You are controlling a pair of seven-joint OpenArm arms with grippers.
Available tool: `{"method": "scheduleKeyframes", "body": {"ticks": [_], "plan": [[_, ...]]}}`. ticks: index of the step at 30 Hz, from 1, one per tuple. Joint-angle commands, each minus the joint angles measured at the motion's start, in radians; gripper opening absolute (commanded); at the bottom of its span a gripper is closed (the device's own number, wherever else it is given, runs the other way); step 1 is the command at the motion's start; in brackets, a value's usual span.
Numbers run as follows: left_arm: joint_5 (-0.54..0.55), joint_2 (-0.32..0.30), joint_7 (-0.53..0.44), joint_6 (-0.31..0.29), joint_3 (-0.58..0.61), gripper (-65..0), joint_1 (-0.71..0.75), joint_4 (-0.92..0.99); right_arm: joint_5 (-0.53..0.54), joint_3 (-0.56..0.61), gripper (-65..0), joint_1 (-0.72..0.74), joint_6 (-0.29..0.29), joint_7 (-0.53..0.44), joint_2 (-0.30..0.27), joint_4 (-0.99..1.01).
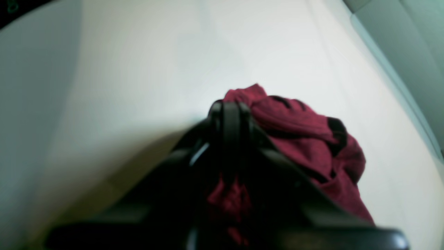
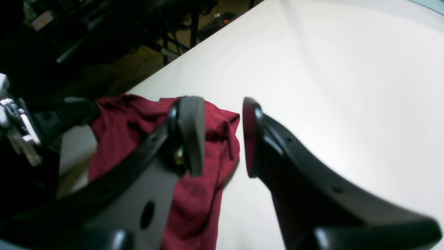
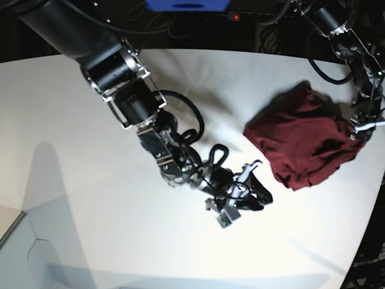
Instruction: Layout the t-shirt on the table in an organized manner, then fold the t-shirt properly
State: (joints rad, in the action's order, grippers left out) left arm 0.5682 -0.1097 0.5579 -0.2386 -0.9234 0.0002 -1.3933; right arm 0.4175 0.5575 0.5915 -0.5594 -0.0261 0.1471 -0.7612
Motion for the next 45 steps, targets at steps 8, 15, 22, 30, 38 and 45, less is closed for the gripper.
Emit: {"method": "scheduleKeyframes", "body": {"ticks": [8, 15, 22, 30, 38, 45], "plan": [[0.014, -0.101, -0.034, -0.009, 0.126, -64.5, -0.052, 0.124, 0.016, -0.003, -45.2, -0.078, -0.003, -0.028, 0.01, -0.025], [0.014, -0.115, -0.028, -0.009, 0.145, -64.5, -0.055, 0.168, 0.016, -0.003, -45.3, -0.163, -0.006, -0.021, -0.014, -0.074], [0.023, -0.112, -0.025, -0.009, 0.149, -64.4, -0.021, 0.16, 0.011, -0.003, -45.2, -0.204, -0.006, 0.019, -0.034, -0.133], [0.023, -0.109, -0.022, -0.006, 0.143, -49.9, 0.031, 0.116, 0.011, -0.003, -45.2, -0.241, -0.006, 0.022, -0.062, -0.134], [0.025, -0.1, 0.047, -0.009, 0.143, 0.0, 0.1, 0.027, 0.011, -0.003, -45.2, -0.255, -0.006, 0.022, -0.09, -0.134], [0.023, 0.014, 0.043, -0.009, 0.149, 0.0, 0.211, -0.093, 0.011, -0.003, -45.2, -0.25, -0.004, 0.016, -0.091, -0.128]]}}
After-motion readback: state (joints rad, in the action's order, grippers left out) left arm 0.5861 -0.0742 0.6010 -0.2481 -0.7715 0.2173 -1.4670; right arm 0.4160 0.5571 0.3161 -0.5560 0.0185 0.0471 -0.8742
